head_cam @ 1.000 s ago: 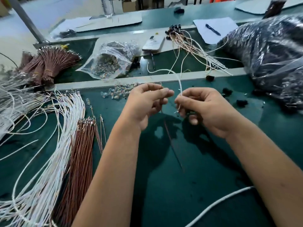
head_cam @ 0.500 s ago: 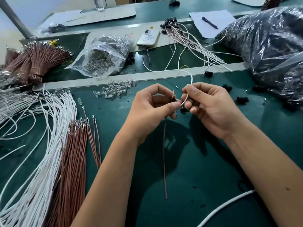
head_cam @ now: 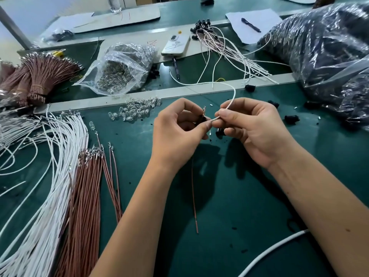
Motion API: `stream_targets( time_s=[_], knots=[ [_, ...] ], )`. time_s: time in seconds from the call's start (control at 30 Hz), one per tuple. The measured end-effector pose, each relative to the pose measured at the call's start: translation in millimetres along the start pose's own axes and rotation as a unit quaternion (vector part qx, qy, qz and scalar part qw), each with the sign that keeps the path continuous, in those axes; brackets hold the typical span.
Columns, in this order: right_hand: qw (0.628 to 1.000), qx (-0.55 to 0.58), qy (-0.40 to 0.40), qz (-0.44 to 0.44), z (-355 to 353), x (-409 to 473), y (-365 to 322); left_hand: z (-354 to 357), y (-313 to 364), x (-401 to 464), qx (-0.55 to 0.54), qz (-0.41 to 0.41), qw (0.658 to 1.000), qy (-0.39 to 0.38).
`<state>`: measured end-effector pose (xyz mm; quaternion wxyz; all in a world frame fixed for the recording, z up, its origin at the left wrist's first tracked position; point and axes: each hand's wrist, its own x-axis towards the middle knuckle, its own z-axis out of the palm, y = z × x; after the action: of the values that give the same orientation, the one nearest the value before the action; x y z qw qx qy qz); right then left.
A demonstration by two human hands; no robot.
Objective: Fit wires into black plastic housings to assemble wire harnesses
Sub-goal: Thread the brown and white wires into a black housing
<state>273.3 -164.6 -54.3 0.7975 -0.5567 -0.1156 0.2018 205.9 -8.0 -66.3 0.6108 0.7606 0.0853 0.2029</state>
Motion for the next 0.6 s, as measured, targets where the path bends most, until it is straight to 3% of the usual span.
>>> stream_targets(
  time_s=[0.33,0.6],
  knots=[
    [0.999,-0.002,0.029,-0.024,1,-1,1,7,4,-2,-0.033,-0.004,0.999,0.017],
    [0.983,-0.081,0.072,-0.149,8,-4,7,15,6,-4,-0.159,-0.093,0.980,0.074]
  ],
)
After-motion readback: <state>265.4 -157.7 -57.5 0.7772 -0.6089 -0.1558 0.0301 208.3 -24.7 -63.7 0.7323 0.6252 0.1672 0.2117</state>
